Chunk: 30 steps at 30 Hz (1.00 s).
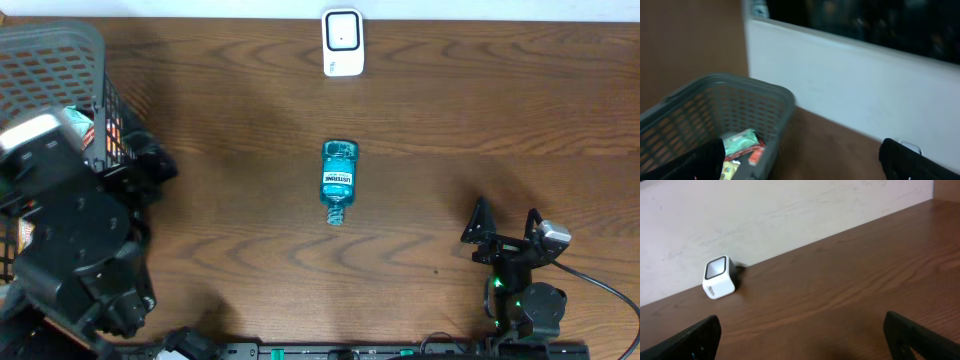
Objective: Scan the item barcode
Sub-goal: 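Move the left gripper back into the grey basket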
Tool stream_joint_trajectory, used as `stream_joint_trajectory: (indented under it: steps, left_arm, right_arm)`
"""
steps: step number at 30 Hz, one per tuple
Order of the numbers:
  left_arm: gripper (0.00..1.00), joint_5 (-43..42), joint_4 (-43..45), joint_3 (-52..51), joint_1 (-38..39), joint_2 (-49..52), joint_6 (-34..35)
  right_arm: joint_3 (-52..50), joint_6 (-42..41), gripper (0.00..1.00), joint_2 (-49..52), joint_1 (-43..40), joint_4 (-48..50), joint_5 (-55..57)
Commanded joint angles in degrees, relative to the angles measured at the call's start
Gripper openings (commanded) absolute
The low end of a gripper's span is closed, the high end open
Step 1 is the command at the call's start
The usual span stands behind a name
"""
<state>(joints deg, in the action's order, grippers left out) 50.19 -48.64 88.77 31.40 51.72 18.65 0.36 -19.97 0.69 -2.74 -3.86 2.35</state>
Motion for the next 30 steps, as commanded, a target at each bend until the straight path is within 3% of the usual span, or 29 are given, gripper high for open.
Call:
stream_joint_trajectory:
  steps: [1, 14, 22, 30]
  left_arm:
    - [0.98, 12.1, 0.3, 1.0, -0.2, -0.3, 9.3]
    - [0.98, 22.9, 1.6, 1.0, -4.3, 0.0, 9.7]
    - [0.98, 22.4, 1.6, 0.6, -16.3, 2.6, 13.2]
    - [0.98, 13.8, 1.4, -0.1, -28.0, 11.1, 13.2]
  right_arm:
    - [0.0, -0.2, 0.99, -0.3, 0.4, -0.2, 0.3]
    - [0.0, -0.2, 0.99, -0.3, 0.4, -0.2, 0.3]
    - [0.0, -0.2, 0.99, -0.3, 0.4, -0.2, 0.3]
    - [0.0, -0.2, 0.99, -0.3, 0.4, -0.2, 0.3]
